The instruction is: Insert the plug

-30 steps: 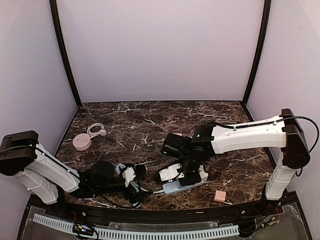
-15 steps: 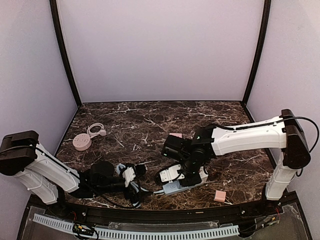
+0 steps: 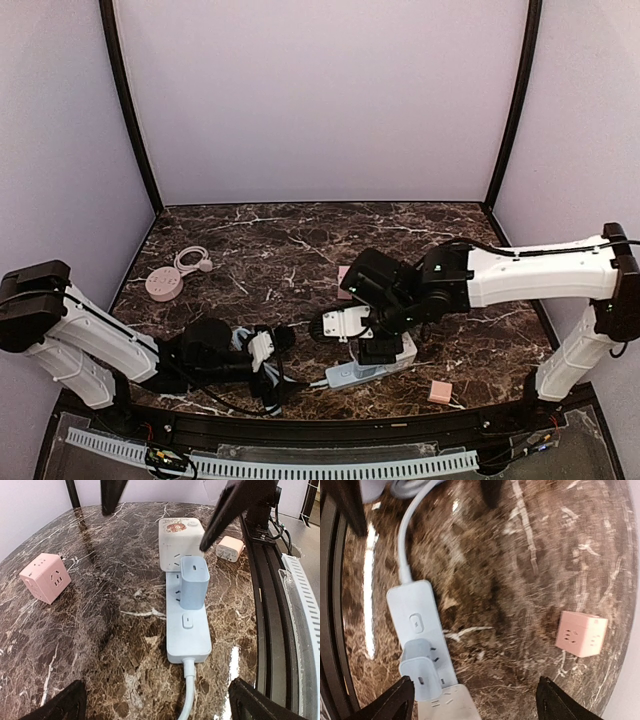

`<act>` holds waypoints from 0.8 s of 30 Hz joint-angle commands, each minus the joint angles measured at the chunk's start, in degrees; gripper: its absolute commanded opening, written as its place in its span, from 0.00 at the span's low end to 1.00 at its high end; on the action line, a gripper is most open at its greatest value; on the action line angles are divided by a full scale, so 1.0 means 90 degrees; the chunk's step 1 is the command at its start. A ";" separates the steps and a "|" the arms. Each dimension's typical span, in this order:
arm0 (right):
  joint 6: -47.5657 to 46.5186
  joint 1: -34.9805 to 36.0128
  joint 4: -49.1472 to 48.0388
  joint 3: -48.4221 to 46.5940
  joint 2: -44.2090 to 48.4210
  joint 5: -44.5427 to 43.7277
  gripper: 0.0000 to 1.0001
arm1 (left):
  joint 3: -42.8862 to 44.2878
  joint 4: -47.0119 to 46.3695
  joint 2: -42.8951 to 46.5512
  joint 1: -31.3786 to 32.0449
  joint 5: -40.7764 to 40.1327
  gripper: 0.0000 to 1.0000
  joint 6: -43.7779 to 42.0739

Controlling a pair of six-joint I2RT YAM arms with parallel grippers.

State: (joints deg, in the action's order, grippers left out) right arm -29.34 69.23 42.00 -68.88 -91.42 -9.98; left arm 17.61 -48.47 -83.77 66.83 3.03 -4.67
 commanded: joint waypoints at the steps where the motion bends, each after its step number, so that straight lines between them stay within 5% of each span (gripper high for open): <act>1: 0.0324 0.0025 -0.0652 0.0155 0.0931 -0.0458 0.86 | 0.0337 0.0512 0.0022 0.0051 0.0134 0.99 0.0130; 6: 0.0993 0.0030 -0.1519 0.0912 0.1924 -0.0887 0.99 | 0.1102 0.1012 -0.0647 0.0126 0.0162 0.99 0.0069; 18: 0.3244 0.0027 -0.1983 0.2042 0.3057 -0.2226 0.99 | 0.2768 0.2338 -0.2094 0.0318 0.0308 0.98 0.0006; 22: 0.3427 0.0027 -0.2110 0.2346 0.3291 -0.2441 0.99 | 0.3071 0.2556 -0.2419 0.0333 0.0307 0.92 0.0018; 24: 0.3479 0.0030 -0.2158 0.2393 0.3416 -0.2514 0.99 | 0.3203 0.2609 -0.2571 0.0338 0.0258 0.80 0.0037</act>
State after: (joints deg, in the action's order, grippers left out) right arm -2.15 69.23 25.63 -48.88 -62.85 -29.19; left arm 44.05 -29.12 -105.12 69.54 5.10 -4.21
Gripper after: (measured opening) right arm 0.986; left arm 0.886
